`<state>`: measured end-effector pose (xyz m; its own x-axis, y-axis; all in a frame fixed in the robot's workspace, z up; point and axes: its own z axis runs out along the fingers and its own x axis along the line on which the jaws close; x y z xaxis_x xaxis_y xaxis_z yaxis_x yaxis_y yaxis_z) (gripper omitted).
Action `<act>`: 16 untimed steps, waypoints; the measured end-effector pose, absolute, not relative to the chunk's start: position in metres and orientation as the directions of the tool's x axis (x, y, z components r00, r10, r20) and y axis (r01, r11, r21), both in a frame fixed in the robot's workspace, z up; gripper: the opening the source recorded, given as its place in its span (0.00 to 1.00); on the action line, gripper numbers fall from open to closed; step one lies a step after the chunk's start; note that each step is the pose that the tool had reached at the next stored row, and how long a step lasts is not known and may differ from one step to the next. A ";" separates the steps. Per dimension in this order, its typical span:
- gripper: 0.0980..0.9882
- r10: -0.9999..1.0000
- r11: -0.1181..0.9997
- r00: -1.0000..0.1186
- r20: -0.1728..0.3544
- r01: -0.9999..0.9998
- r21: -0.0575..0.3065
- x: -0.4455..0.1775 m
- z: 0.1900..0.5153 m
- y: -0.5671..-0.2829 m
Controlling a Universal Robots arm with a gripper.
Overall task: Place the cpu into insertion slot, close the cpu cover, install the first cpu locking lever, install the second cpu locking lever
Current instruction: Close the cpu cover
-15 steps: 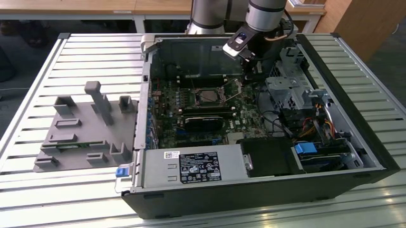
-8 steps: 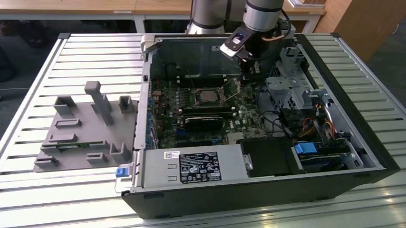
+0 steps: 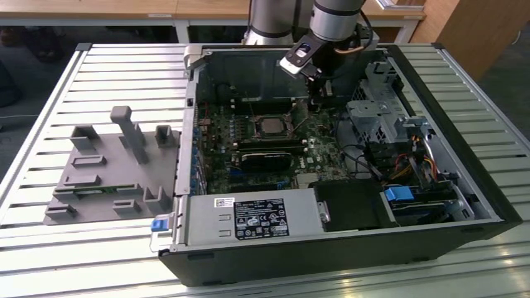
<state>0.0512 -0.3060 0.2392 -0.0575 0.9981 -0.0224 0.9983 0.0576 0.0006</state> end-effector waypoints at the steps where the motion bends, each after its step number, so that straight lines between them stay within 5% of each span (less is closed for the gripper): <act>1: 0.01 0.998 0.058 -0.058 -0.022 0.998 0.001 0.049 0.239 -0.306; 16: 0.01 0.998 0.057 -0.057 -0.023 0.998 0.001 0.015 0.238 -0.306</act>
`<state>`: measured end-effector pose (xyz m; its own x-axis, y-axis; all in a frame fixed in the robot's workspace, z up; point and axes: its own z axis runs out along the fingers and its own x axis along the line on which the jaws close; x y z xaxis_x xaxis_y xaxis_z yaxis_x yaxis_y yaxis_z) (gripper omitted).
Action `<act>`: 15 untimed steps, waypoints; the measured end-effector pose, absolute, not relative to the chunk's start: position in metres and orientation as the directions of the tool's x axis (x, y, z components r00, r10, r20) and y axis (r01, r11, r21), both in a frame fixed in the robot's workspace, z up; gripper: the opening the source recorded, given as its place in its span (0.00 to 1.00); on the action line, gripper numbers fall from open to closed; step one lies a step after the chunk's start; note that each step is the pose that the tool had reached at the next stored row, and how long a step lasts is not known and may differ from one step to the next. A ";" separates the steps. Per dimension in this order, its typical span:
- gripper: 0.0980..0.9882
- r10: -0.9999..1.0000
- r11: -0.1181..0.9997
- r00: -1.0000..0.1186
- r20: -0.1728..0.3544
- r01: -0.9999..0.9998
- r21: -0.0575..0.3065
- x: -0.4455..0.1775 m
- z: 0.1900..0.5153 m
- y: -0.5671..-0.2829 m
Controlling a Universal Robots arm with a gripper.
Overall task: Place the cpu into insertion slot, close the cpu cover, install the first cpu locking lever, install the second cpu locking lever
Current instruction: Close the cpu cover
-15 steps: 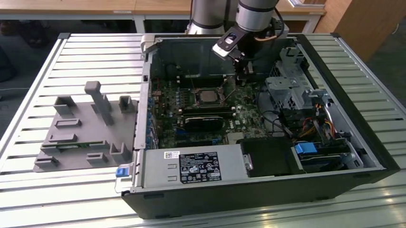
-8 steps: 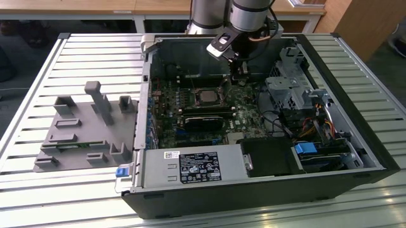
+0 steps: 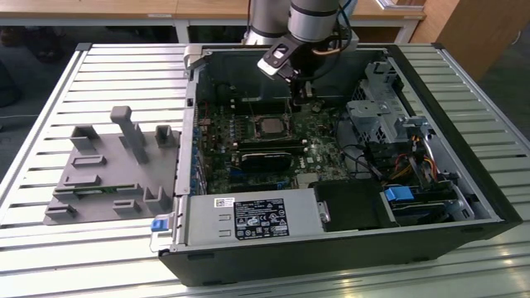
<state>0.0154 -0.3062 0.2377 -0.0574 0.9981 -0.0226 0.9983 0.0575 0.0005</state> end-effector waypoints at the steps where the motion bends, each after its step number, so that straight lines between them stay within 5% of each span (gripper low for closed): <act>1: 0.01 0.998 0.058 -0.058 -0.023 0.998 0.001 0.013 0.238 -0.306; 15: 0.01 0.998 0.058 -0.058 -0.022 0.998 0.000 -0.009 0.232 -0.307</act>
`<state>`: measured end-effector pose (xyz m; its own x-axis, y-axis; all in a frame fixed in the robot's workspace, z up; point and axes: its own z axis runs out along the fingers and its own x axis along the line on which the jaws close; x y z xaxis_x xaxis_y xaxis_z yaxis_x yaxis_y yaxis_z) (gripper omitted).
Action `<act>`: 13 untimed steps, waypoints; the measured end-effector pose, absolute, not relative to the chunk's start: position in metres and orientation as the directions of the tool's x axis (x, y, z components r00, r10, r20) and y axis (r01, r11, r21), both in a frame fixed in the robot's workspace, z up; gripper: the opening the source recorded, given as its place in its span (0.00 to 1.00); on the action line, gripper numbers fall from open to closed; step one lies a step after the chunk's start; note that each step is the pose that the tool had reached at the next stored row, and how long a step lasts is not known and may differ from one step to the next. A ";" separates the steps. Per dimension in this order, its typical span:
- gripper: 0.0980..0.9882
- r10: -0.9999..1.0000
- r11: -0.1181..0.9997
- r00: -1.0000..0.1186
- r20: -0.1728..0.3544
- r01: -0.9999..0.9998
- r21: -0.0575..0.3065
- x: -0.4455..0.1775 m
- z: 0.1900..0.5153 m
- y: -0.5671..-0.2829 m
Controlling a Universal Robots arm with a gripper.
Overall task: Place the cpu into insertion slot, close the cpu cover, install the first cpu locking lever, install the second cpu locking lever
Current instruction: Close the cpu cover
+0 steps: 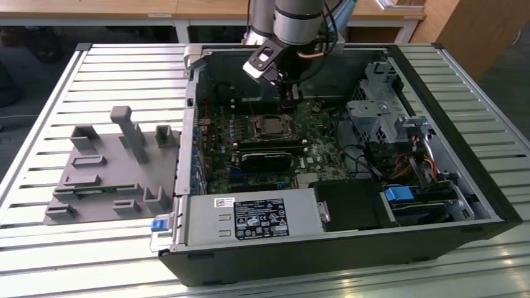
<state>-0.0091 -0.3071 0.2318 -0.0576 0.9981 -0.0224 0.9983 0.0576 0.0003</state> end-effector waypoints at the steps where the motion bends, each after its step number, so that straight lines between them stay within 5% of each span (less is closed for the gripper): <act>1: 0.01 0.998 0.058 -0.058 -0.023 0.998 0.000 -0.009 0.231 -0.308; 13: 0.01 0.998 0.058 -0.058 -0.023 0.998 0.000 -0.022 0.220 -0.311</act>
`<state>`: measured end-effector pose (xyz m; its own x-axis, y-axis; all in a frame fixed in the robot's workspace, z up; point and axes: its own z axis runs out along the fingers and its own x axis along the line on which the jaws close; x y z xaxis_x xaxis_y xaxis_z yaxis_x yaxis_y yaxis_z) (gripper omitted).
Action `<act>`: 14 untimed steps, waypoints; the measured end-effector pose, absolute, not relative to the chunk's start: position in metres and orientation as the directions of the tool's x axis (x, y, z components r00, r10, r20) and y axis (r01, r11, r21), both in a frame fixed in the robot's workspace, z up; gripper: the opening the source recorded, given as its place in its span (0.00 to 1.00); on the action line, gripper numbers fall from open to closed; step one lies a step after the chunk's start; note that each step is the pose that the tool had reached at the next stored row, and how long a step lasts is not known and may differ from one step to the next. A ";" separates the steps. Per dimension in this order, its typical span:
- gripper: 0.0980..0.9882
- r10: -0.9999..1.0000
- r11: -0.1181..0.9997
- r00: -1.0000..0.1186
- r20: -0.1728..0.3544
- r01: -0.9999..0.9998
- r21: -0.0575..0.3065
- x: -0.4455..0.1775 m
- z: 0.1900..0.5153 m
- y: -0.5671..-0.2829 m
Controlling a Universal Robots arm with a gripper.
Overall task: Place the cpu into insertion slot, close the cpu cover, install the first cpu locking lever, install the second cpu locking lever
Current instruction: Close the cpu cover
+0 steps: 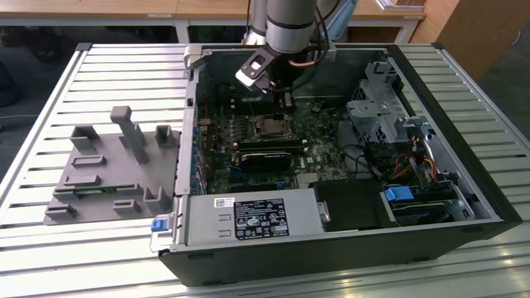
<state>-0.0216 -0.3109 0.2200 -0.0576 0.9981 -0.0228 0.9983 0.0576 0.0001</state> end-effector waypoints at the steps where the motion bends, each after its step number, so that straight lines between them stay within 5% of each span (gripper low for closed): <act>1: 0.01 0.998 0.058 -0.058 -0.023 0.998 0.000 -0.024 0.219 -0.311; 14: 0.01 0.998 0.058 -0.058 -0.023 0.998 0.000 -0.046 0.210 -0.311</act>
<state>-0.0458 -0.3110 0.2105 -0.0575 0.9981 -0.0232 0.9983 0.0575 -0.0001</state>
